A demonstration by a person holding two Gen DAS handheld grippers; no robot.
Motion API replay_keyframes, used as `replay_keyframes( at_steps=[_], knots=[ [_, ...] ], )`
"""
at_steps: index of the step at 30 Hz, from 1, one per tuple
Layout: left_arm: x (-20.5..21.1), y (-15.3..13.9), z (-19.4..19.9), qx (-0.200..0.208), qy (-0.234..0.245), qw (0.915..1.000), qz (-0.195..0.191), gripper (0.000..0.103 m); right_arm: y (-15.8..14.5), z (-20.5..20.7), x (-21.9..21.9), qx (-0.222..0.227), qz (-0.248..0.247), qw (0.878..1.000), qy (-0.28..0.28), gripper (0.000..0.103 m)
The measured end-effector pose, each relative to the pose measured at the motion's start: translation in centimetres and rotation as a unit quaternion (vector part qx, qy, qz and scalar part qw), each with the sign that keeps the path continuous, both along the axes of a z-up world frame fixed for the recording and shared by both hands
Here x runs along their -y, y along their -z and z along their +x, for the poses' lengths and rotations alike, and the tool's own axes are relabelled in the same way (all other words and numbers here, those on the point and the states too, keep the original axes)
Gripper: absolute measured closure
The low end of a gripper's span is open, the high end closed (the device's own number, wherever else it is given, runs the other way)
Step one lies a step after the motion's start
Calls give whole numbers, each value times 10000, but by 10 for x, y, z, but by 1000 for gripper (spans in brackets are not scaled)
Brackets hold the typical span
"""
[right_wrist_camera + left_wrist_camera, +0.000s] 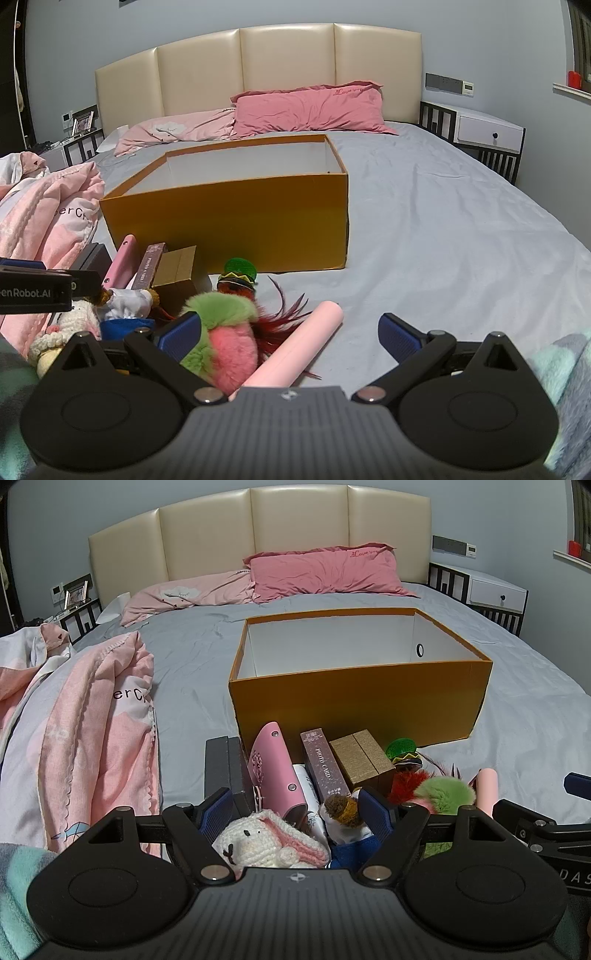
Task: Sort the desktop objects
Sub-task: 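Move both grippers toward the pile of items beside the box, then grasp the grey case with the left gripper while the right grasps the pink straightener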
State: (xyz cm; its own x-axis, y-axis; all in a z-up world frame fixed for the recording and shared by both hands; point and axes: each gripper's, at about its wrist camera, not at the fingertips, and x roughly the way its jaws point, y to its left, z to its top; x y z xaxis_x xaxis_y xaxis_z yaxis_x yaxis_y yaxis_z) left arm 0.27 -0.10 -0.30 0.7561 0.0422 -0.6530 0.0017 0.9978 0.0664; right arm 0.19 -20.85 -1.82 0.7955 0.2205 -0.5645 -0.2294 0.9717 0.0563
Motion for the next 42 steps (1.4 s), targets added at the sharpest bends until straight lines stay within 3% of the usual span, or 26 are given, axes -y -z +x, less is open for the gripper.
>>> replay_keyframes(
  at_steps=[17,25,32,42],
  knots=[
    [0,2,-1,-26,23,10000,-54,17,0,0,-1,-3,-31,10000,-26,3],
    [-7,-2,4,-266,7,9993,-275,23,-2,6,-4,-264,-162,9994,-130,21],
    [-27,-23,21,-479,-302,9983,-143,27,-17,24,-19,-521,-88,9963,-681,33],
    [-82,-16,91,-1465,-571,9850,-709,27,-27,75,-97,-1026,525,9725,-2023,47]
  ],
)
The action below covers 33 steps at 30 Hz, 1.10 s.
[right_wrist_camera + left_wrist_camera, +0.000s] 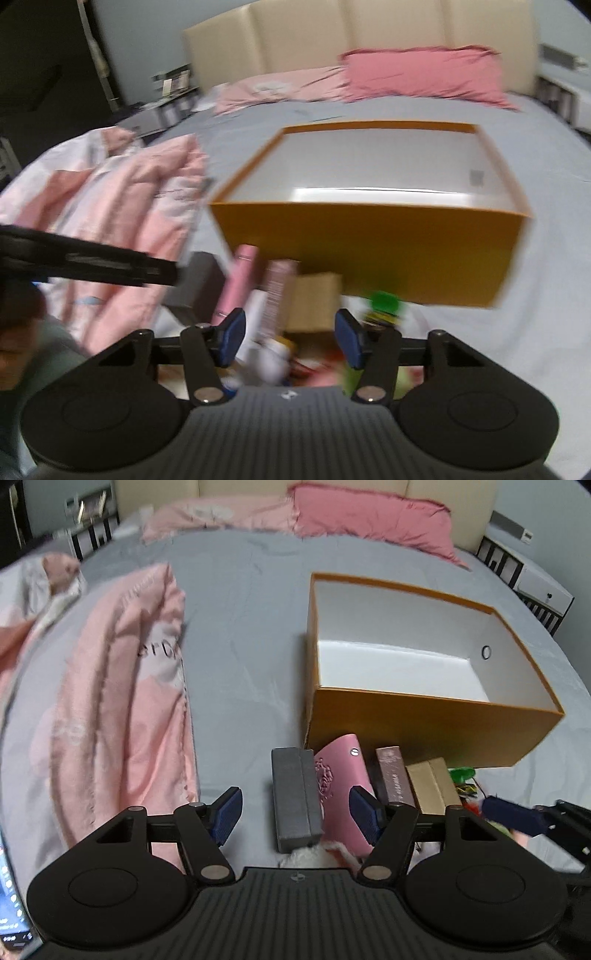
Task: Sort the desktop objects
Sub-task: 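Grasp the grey case with the left gripper while the right grasps the pink straightener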
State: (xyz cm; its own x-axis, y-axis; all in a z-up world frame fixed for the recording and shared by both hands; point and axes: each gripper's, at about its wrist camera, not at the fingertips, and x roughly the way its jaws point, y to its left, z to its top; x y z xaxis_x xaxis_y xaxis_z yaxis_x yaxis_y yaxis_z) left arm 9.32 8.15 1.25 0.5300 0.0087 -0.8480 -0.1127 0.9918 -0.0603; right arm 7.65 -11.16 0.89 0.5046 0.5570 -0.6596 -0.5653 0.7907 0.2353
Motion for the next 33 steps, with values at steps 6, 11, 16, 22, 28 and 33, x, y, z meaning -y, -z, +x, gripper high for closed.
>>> replay_keyframes(
  at_steps=[6,11,16,22,28,33],
  knots=[
    [-8,25,21,-361,63,9992,-184,27,10,20,-44,-156,-176,9983,-524,53],
    [-15,36,27,-578,22,9976,-387,51,21,30,-64,-277,-322,9963,-742,55],
    [-22,42,29,-743,-71,9961,-478,62,31,32,-82,-213,-615,9937,-911,59],
    [-27,49,33,-817,-56,9946,-645,64,44,37,-96,-156,-927,9920,-844,70],
    [-27,52,37,-894,-89,9937,-673,64,50,42,-101,-249,-882,9928,-771,78],
    [-32,45,31,-684,-215,9945,-762,65,45,39,-98,-236,-807,9942,-670,81]
  ],
)
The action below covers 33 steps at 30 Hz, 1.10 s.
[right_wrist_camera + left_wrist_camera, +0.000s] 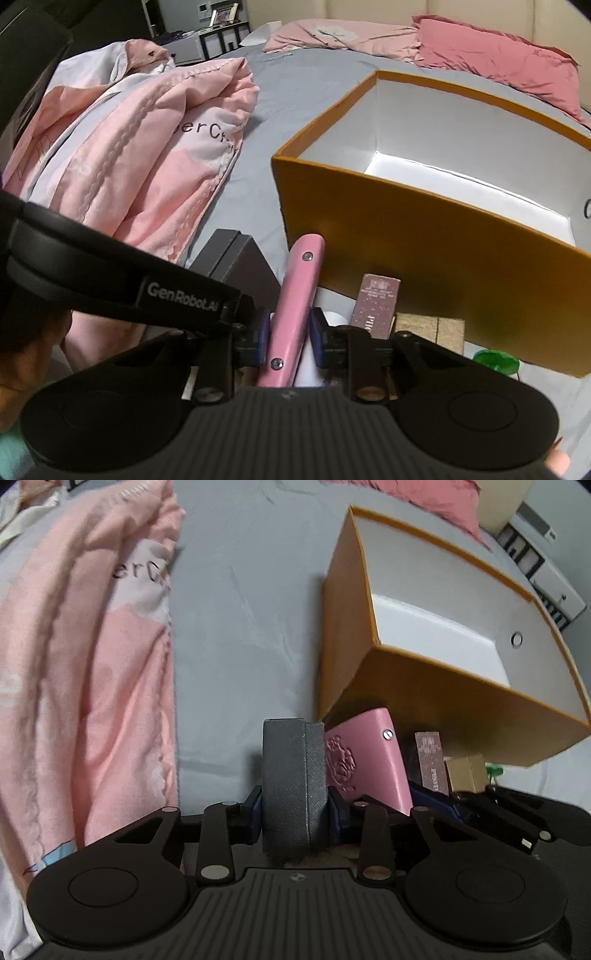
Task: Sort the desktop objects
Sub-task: 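Grasp the grey case with the left gripper while the right grasps the pink straightener, then lift the grey case and pink straightener with both grippers over the box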
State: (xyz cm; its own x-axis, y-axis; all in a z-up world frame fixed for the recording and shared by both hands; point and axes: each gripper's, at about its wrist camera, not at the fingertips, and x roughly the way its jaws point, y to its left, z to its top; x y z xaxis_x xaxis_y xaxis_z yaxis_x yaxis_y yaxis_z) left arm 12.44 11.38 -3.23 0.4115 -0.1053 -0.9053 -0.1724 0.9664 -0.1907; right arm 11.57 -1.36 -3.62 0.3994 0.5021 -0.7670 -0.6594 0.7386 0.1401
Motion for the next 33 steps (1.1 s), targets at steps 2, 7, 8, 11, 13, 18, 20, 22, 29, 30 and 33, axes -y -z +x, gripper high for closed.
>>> replay_keyframes(
  at_steps=[2,7,8,11,13,18,20,22,29,30,33],
  knots=[
    [-4,-10,-6,227,-75,9997,-77,65,-7,-3,4,34,141,9999,-11,82],
    [-4,-41,-22,688,-103,9976,-70,65,-34,-11,14,296,392,9987,-124,83],
    [-4,-50,-25,783,-93,9969,-80,65,-41,-11,17,296,486,9983,-121,84],
    [-7,-77,-30,1056,-46,9943,-111,65,-63,-11,26,312,749,9967,-92,84],
    [-8,-89,-31,1261,-27,9920,-95,65,-79,-11,31,380,932,9949,-100,84],
    [-7,-127,-20,1773,5,9842,-2,65,-116,-2,47,690,1346,9885,51,84],
    [-2,-133,-6,1871,6,9823,52,65,-129,9,56,845,1514,9845,255,84],
    [3,-137,6,2017,85,9794,-6,65,-136,22,63,974,1590,9813,471,84],
    [30,-118,67,1955,436,9793,-300,65,-111,83,78,615,1634,9746,1401,84],
    [34,-110,75,1818,465,9819,-252,65,-103,90,77,478,1629,9744,1472,84],
    [46,-88,86,1533,674,9859,15,65,-77,107,73,110,1618,9743,1563,84]
  ],
)
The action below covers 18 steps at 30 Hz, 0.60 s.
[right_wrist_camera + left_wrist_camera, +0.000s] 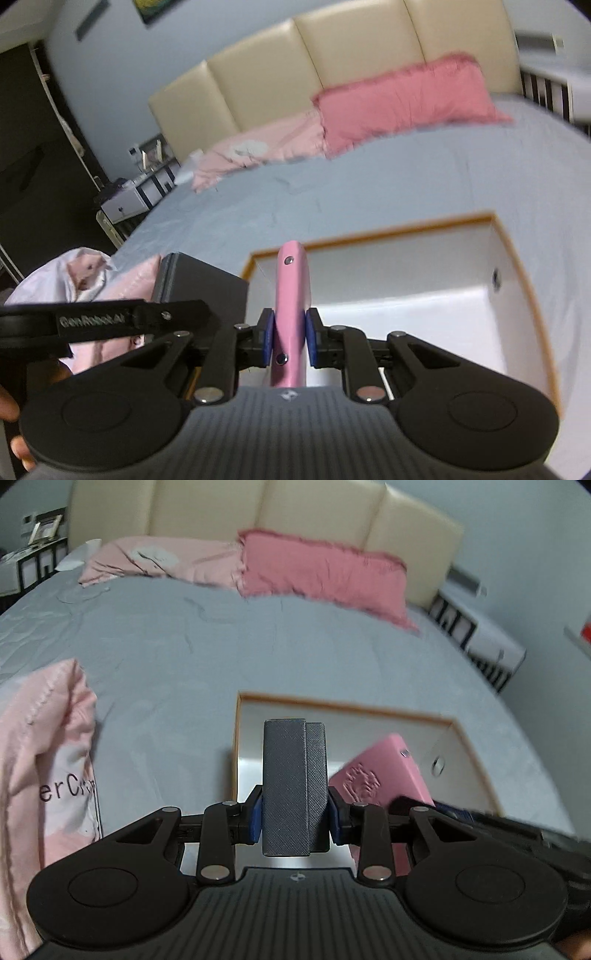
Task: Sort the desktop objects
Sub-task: 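Lift the grey case and pink straightener with both grippers over the box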
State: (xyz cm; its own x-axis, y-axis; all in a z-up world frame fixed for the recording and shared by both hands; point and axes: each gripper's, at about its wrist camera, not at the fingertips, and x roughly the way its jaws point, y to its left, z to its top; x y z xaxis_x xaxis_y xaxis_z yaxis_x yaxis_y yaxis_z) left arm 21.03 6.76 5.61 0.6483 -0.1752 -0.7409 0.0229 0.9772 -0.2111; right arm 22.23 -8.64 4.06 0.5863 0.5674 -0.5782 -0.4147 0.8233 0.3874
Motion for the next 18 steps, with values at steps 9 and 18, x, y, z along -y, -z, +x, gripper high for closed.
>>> replay_keyframes(
  at_steps=[9,18],
  knots=[
    [14,36,-1,-646,375,9955,577,65,46,24,-9,-558,-19,9984,87,84],
    [30,45,-3,-1087,818,9857,992,65,51,25,-13,-714,-51,9974,96,84]
  ],
)
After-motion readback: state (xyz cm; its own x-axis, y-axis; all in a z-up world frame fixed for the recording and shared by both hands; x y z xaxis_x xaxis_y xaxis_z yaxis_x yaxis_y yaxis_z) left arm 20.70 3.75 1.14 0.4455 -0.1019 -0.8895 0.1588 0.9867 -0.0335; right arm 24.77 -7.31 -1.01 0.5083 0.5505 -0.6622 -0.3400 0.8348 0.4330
